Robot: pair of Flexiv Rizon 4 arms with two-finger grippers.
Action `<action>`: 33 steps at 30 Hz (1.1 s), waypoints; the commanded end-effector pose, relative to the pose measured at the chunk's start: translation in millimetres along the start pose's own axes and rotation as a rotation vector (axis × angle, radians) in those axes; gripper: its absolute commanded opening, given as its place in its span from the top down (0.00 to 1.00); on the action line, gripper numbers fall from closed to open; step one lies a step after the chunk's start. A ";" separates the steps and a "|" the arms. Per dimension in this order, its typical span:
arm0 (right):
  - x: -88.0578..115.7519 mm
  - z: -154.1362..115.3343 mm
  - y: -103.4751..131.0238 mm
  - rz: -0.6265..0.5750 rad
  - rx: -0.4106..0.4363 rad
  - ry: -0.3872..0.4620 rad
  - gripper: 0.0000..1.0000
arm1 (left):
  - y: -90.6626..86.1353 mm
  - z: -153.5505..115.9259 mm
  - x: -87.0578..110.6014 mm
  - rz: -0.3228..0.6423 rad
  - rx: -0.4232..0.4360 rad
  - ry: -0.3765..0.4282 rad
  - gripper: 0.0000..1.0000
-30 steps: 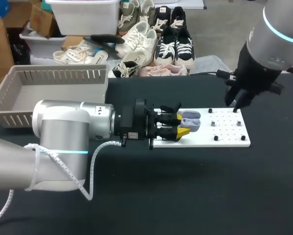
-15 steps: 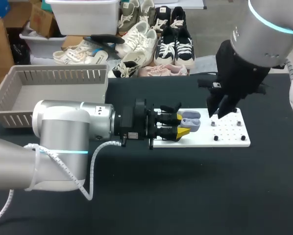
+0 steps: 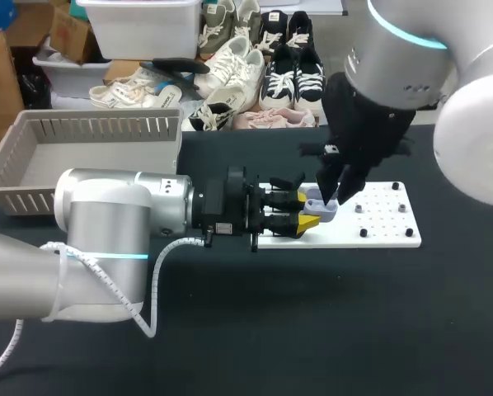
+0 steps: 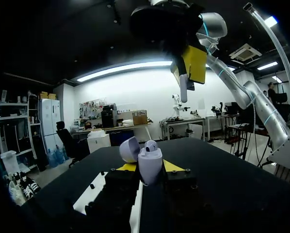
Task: Pick up each earbud case from the left stands, insert the matching earbuds, close the lid, and place the case in the box.
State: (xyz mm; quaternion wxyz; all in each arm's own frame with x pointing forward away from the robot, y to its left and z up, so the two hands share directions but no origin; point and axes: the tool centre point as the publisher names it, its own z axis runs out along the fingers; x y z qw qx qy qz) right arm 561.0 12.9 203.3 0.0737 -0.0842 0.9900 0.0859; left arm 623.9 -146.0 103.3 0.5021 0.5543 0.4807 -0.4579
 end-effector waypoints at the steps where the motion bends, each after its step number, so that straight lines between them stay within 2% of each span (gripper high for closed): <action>1: -4.6 4.3 2.6 0.009 0.011 0.001 1.00 | -1.3 0.4 0.0 0.001 -0.006 -0.001 1.00; 23: -4.6 4.3 2.6 0.009 0.011 0.001 1.00 | -1.3 0.4 0.0 0.001 -0.006 -0.001 1.00; 33: -19.9 9.4 -1.5 -0.073 -0.015 -0.013 1.00 | -1.3 0.4 0.0 0.001 -0.006 -0.001 1.00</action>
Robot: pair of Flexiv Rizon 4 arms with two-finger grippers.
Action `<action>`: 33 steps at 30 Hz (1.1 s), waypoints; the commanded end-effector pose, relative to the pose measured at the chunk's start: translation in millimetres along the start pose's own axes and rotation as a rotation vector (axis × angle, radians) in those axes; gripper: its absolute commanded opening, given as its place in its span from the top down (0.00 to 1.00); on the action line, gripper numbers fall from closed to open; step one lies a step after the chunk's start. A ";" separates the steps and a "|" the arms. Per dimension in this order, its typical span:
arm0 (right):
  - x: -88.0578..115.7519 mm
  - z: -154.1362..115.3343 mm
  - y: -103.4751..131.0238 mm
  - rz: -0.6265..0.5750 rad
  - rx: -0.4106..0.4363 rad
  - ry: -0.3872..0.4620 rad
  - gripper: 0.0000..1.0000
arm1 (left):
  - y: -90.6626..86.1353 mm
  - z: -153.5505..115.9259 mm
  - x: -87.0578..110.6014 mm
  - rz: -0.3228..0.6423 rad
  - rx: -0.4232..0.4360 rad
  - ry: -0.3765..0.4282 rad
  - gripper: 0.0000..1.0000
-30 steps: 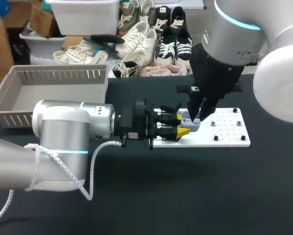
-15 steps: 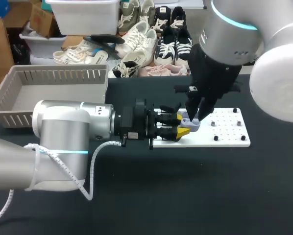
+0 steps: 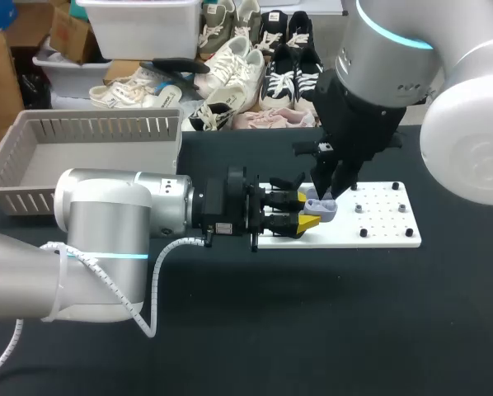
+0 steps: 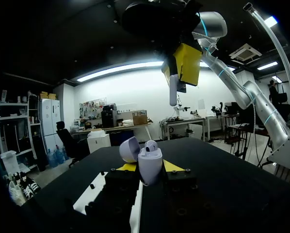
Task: Pick up each earbud case from the left stands, insert the matching earbuds, close the lid, and place the case in the box.
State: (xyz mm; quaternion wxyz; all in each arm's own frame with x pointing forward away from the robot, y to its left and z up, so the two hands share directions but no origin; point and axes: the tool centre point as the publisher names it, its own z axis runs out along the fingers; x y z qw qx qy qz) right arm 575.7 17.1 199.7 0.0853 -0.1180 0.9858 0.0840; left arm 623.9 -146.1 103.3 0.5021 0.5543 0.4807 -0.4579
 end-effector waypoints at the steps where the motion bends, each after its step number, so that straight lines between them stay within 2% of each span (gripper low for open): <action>1: -6.4 3.9 -2.8 -0.012 -0.021 0.005 1.00 | -1.3 0.4 0.0 0.001 -0.006 -0.001 1.00; 15: -18.6 19.2 3.6 -0.042 -0.043 0.026 1.00 | -1.3 0.4 0.0 0.001 -0.006 -0.001 1.00; 33: -17.9 36.2 -2.3 -0.045 -0.044 0.019 1.00 | -1.3 0.4 0.0 0.001 -0.006 -0.001 1.00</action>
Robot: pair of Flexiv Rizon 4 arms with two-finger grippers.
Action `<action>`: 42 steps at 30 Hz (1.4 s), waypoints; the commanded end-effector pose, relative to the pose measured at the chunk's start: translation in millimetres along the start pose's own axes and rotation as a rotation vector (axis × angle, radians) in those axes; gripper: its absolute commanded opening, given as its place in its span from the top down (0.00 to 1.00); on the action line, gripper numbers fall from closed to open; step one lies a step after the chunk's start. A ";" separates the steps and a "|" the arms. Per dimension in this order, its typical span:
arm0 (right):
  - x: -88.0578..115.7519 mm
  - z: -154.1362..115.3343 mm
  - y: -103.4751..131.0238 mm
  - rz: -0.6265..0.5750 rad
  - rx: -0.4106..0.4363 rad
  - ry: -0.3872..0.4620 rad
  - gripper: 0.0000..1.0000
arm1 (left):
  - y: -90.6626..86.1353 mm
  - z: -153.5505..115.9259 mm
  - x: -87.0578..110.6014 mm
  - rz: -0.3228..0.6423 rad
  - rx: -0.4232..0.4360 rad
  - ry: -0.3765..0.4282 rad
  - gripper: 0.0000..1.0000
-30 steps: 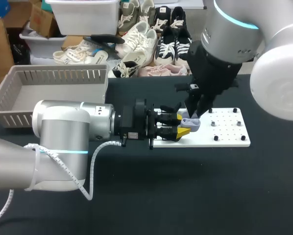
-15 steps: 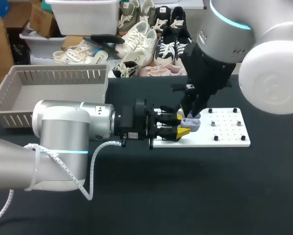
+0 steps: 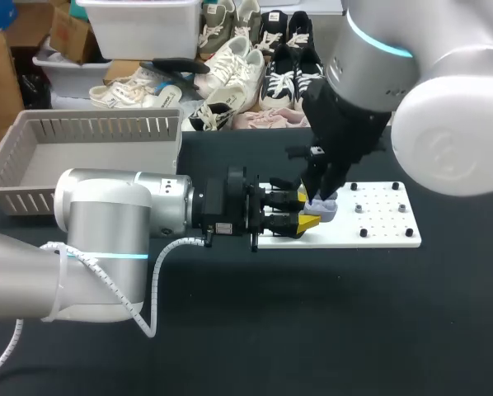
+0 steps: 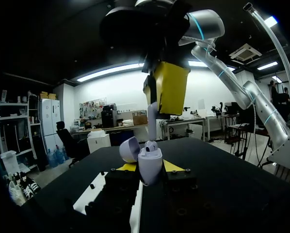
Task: Pick up each earbud case from the left stands, insert the matching earbuds, close the lid, and place the case in the box.
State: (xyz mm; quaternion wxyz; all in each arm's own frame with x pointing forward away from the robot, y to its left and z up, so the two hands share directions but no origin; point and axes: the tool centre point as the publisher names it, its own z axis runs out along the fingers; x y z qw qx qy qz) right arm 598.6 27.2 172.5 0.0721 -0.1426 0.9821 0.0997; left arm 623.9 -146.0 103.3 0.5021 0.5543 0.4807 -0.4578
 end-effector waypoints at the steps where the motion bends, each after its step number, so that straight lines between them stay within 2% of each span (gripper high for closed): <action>1: 1.4 5.2 -2.9 0.000 -0.006 -0.007 1.00 | -1.3 0.4 0.0 0.001 -0.006 -0.001 1.00; 42: -1.7 12.9 -10.2 0.007 -0.039 -0.057 1.00 | -1.3 0.4 0.0 0.001 -0.006 -0.001 1.00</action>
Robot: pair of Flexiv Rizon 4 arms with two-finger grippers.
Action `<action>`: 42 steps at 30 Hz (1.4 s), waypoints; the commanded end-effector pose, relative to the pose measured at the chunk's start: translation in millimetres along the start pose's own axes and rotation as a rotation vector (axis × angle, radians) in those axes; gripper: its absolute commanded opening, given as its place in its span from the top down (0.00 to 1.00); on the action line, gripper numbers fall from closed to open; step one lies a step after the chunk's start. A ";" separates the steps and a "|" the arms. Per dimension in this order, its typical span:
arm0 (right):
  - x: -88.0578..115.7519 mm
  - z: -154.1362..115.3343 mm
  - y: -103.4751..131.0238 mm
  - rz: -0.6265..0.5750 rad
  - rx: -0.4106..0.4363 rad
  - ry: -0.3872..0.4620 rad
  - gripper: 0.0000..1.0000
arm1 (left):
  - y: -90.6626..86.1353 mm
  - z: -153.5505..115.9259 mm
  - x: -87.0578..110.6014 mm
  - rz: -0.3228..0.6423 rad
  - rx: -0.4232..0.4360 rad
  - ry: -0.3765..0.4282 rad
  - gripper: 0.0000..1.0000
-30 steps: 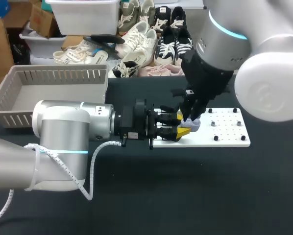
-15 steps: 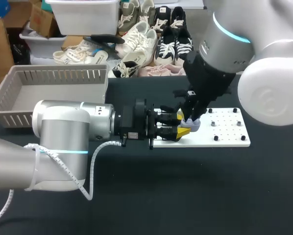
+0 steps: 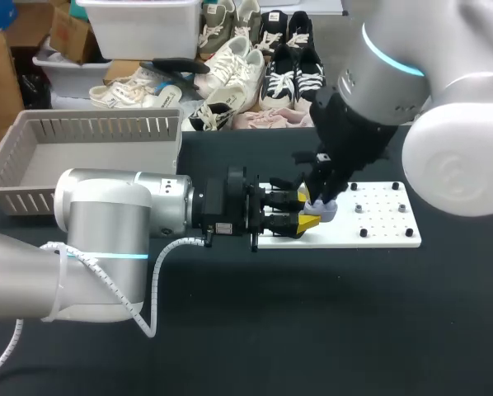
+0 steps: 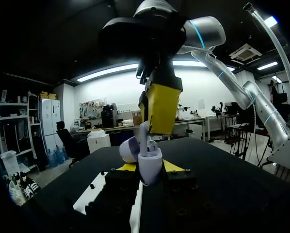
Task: Pick up each earbud case from the left stands, insert the matching earbuds, close the lid, and place the case in the box.
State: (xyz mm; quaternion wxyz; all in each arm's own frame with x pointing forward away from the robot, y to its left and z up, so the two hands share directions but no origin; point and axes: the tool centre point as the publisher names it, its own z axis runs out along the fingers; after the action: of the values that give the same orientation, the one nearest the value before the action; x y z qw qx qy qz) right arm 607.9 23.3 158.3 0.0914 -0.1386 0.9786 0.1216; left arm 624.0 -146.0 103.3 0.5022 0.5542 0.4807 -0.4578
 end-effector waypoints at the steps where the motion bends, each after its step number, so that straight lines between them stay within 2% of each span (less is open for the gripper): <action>1: 3.6 -0.9 -1.7 0.001 -0.003 -0.012 1.00 | -1.3 0.4 -0.1 0.001 -0.006 -0.001 1.00; 27: 4.1 7.5 -2.7 0.006 -0.017 0.000 1.00 | -1.3 0.4 -0.1 0.001 -0.006 -0.001 1.00; 42: 1.5 13.7 -1.0 -0.001 0.016 0.030 1.00 | -1.3 0.4 -0.1 0.001 -0.006 -0.001 1.00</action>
State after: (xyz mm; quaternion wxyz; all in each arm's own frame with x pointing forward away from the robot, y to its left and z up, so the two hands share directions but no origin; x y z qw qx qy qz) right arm 605.4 22.7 145.3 0.0812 -0.1408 0.9798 0.1166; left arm 623.7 -146.3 103.0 0.5020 0.5543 0.4806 -0.4580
